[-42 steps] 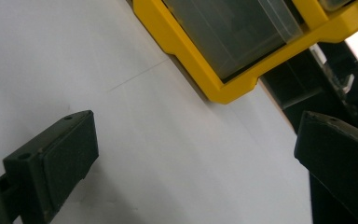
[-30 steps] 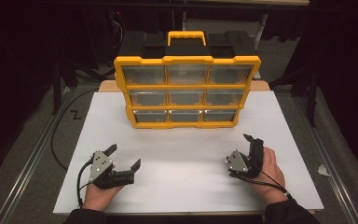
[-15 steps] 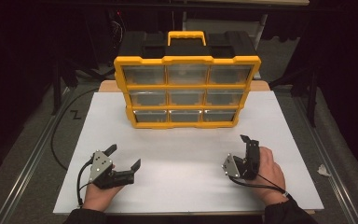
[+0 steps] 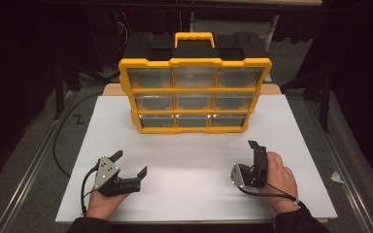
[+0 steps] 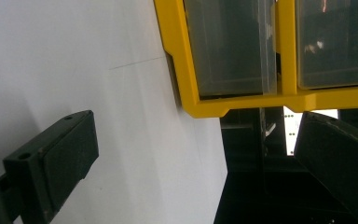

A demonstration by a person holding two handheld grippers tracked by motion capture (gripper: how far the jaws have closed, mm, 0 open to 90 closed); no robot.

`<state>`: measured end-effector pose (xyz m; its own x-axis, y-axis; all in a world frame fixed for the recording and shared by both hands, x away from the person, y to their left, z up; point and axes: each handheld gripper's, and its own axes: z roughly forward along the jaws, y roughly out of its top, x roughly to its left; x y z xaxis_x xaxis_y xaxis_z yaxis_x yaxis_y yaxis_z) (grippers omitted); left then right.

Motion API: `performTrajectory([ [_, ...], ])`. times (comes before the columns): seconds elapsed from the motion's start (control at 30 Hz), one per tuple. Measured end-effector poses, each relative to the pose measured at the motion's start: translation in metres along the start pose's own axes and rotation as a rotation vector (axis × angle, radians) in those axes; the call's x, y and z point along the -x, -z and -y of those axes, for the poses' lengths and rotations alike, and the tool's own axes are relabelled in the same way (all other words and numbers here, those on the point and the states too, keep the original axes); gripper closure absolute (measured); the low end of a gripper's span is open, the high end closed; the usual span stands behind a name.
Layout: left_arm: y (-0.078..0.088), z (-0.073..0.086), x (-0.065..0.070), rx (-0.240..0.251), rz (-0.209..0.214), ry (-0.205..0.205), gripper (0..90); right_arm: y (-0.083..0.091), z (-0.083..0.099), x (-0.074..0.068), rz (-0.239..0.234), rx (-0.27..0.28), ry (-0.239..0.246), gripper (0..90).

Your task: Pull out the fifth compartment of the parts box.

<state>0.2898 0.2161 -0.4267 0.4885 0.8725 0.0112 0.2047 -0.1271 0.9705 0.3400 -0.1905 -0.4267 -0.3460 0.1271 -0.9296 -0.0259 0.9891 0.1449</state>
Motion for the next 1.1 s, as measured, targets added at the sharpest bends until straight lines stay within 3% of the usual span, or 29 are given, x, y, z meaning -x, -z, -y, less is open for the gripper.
performTrajectory([
  [0.6, 0.000, 0.000, 0.001, -0.021, 0.012, -0.004, 0.7, 0.006, -0.012, -0.005, 0.060, 0.026, 0.021, 21.2],
  [1.1, 0.000, -0.001, 0.003, -0.010, 0.027, -0.012, 0.7, 0.001, -0.043, -0.008, 0.130, 0.045, 0.073, 37.5],
])
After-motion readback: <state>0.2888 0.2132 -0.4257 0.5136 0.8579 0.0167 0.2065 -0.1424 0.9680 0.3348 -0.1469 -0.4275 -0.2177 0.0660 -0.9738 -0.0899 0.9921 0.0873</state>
